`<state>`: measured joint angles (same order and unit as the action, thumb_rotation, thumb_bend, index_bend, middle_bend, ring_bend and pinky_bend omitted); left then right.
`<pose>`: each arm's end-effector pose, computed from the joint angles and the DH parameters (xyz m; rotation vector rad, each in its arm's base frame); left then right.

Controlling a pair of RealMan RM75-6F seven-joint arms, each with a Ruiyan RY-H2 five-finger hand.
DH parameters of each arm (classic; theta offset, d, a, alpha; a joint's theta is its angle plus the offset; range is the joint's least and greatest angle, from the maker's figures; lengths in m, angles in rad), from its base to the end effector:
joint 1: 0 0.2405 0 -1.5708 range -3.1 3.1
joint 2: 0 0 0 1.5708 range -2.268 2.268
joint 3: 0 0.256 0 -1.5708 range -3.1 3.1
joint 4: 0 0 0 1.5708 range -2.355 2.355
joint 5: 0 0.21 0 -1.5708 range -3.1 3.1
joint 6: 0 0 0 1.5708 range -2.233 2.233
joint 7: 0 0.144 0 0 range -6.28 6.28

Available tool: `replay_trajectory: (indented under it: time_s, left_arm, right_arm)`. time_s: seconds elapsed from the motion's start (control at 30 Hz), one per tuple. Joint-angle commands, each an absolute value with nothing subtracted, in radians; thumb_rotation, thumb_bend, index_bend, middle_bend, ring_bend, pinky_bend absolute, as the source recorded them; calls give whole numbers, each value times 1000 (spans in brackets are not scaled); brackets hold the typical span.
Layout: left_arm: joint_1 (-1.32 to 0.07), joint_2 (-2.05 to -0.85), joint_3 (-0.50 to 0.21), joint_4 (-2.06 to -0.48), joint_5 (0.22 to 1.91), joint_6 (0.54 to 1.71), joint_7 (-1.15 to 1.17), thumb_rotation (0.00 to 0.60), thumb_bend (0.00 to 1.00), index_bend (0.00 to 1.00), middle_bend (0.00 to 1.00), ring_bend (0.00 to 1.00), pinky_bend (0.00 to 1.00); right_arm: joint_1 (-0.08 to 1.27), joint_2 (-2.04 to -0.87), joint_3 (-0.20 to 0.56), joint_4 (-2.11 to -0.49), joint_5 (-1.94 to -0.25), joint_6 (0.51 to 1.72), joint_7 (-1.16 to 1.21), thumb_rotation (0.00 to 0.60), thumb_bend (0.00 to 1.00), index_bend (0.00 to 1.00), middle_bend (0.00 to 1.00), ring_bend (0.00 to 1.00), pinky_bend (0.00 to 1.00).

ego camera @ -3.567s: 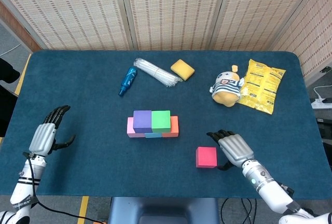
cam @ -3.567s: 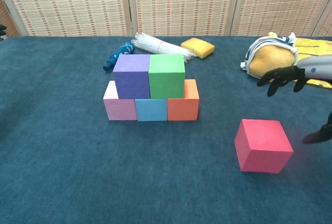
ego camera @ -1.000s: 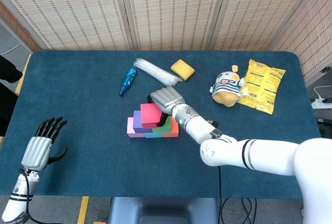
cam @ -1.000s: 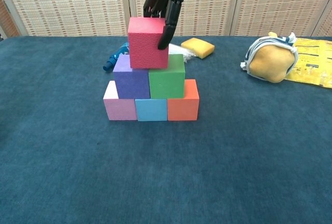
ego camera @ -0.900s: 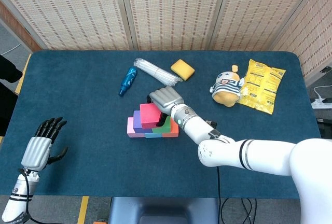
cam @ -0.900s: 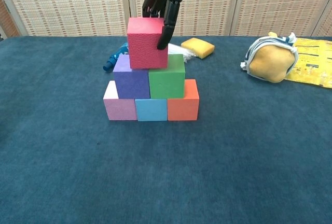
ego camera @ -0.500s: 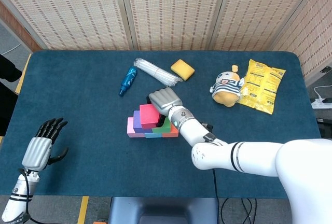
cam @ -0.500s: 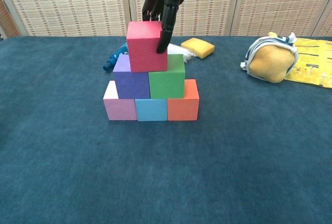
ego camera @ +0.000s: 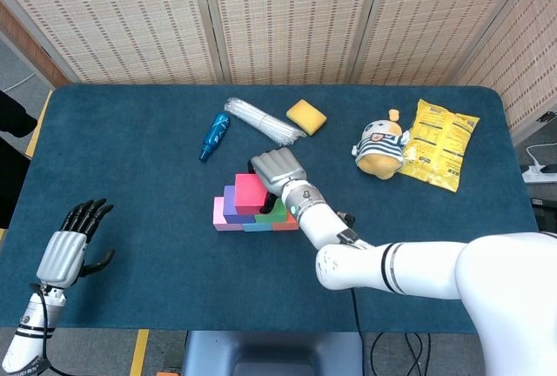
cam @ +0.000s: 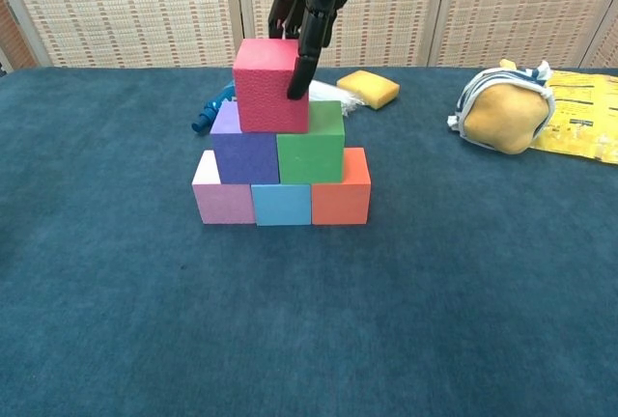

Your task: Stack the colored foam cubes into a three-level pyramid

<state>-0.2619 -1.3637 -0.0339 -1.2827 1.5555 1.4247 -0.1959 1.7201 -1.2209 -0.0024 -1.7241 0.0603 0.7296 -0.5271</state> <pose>-0.3101 0.2383 0.0958 -1.5253 -0.9187 -1.0848 0.0525 -0.3930 0.0358 2.0322 -1.0568 0.6229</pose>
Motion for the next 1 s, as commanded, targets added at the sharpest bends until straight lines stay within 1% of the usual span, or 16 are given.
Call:
replay_trajectory:
  time_s: [0.03, 0.3, 0.4, 0.6, 0.7, 0.9, 1.0]
  left_arm:
    - [-262, -1365, -34, -1281, 1555, 1424, -199, 600, 330, 124, 40, 0, 83]
    - [-261, -1368, -34, -1274, 1553, 1421, -205, 600, 331, 124, 40, 0, 83]
    - [-261, -1369, -34, -1272, 1553, 1421, -208, 600, 330, 124, 40, 0, 83]
    - [-261, -1373, -36, -1268, 1553, 1423, -204, 600, 330, 124, 40, 0, 83]
    - [-261, -1375, -36, -1266, 1553, 1422, -204, 600, 330, 124, 40, 0, 83]
    - [-261, -1377, -36, -1263, 1554, 1422, -208, 600, 330, 123, 40, 0, 83]
    - [-263, -1376, -36, -1263, 1555, 1421, -209, 600, 331, 122, 40, 0, 82]
  right_arm:
    - [1720, -1225, 1, -1720, 68, 730, -536, 600, 269, 478, 415, 301, 302]
    - [1719, -1239, 12, -1707, 87, 735, -562, 600, 269, 470, 415, 301, 302]
    - [1717, -1239, 15, -1709, 90, 737, -569, 600, 269, 448, 415, 296, 293]
    - [1713, -1236, 23, -1725, 89, 748, -587, 600, 269, 318, 414, 278, 246]
    - [1712, -1238, 26, -1727, 93, 750, -594, 600, 269, 274, 411, 278, 242]
    - [1708, -1238, 33, -1739, 96, 760, -607, 600, 269, 221, 404, 277, 233]
    - [1706, -1231, 37, -1751, 99, 771, -613, 600, 269, 134, 392, 271, 233]
